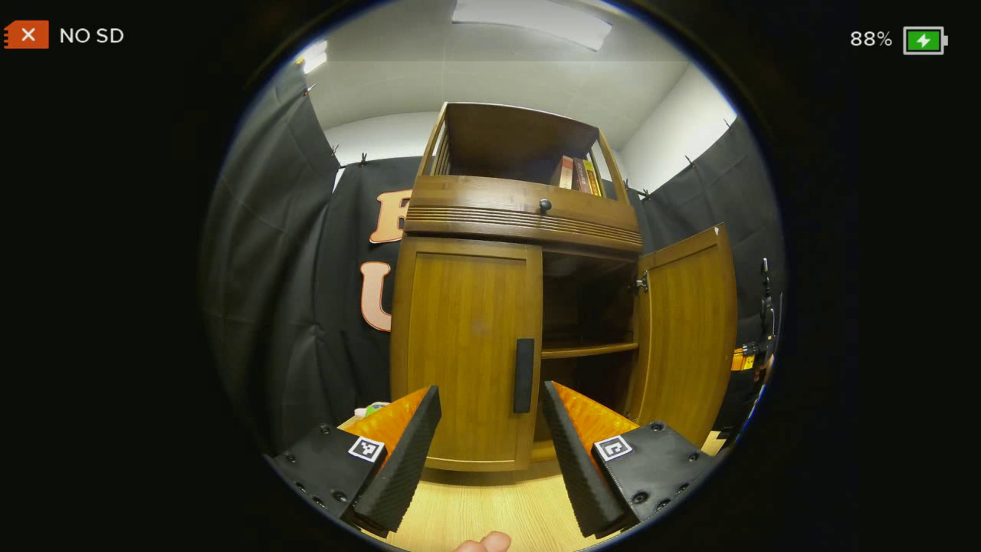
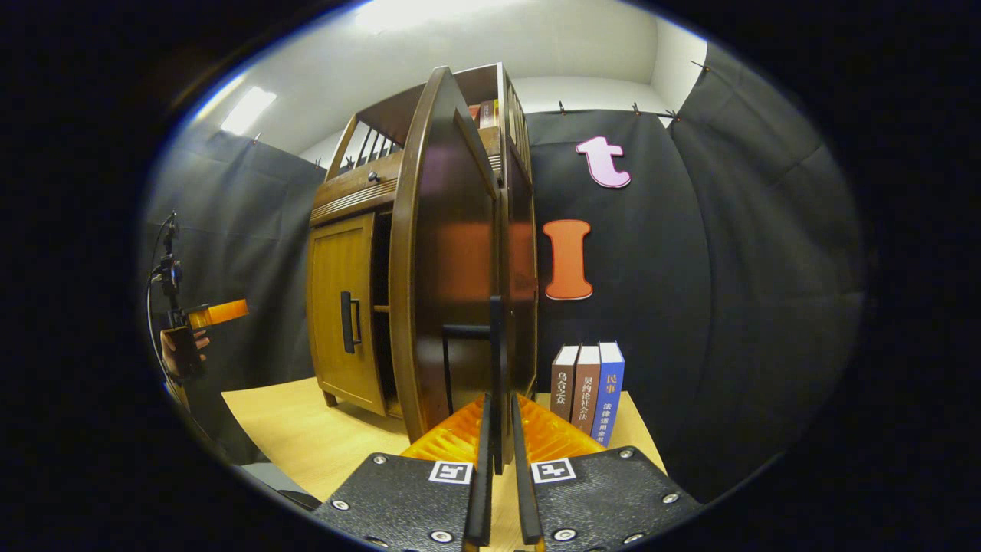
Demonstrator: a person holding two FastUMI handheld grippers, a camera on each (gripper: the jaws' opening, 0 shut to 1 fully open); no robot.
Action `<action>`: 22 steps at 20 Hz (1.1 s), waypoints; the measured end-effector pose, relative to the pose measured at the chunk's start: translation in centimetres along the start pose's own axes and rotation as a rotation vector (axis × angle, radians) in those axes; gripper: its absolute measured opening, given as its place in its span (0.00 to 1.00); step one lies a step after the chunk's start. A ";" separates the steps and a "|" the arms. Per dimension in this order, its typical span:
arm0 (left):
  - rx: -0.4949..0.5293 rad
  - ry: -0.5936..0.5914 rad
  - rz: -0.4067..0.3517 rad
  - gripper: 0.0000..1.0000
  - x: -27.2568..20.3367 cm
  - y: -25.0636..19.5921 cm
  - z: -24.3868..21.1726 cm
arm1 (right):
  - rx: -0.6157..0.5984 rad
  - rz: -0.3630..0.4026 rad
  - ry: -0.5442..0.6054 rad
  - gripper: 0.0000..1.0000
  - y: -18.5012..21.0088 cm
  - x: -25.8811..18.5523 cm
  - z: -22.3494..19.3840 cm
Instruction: Open the right door of the double-door shoe cabinet with the right hand, and open the left door with the left hand.
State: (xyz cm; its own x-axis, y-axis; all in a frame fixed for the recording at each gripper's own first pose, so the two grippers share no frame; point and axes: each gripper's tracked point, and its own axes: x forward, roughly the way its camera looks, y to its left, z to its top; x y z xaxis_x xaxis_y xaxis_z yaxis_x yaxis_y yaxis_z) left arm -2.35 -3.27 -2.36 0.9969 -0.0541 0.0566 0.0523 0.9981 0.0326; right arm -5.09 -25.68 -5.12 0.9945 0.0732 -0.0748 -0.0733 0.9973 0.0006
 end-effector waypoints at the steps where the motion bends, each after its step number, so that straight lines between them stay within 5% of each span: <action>1: -0.001 0.003 0.003 0.81 0.0 0.1 -0.1 | -0.015 -0.016 -0.015 0.14 0.1 -0.8 0.6; 9: -0.019 0.036 0.008 0.81 0.5 -0.5 -1.3 | -0.065 -0.104 -0.066 0.13 5.5 -5.4 4.9; 13: -0.005 0.051 0.014 0.81 0.7 -0.7 -1.3 | -0.003 -0.070 -0.040 0.14 12.4 -4.9 4.6; 18: -0.023 0.082 0.016 0.81 1.2 -0.2 -2.3 | 0.015 0.062 -0.060 0.13 20.3 -2.5 4.0; 20: -0.046 0.089 0.004 0.81 1.9 -0.3 -2.9 | 0.015 0.031 -0.060 0.12 21.0 -1.0 4.2; 21: -0.046 0.092 0.001 0.81 2.4 -0.2 -3.2 | -0.004 0.002 -0.070 0.22 20.9 -0.7 4.2; 22: -0.039 0.105 0.007 0.81 3.0 -0.1 -3.7 | -0.031 -0.025 -0.082 0.06 20.9 -0.3 4.2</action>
State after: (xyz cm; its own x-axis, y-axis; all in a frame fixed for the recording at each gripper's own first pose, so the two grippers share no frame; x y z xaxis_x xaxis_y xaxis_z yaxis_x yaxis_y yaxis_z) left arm 0.83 -3.43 -5.89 0.9978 -0.0462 -0.0478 0.0460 0.9989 -0.0061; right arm -6.57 -4.86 -0.85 0.9987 0.0494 0.0076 -0.0492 0.9983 -0.0317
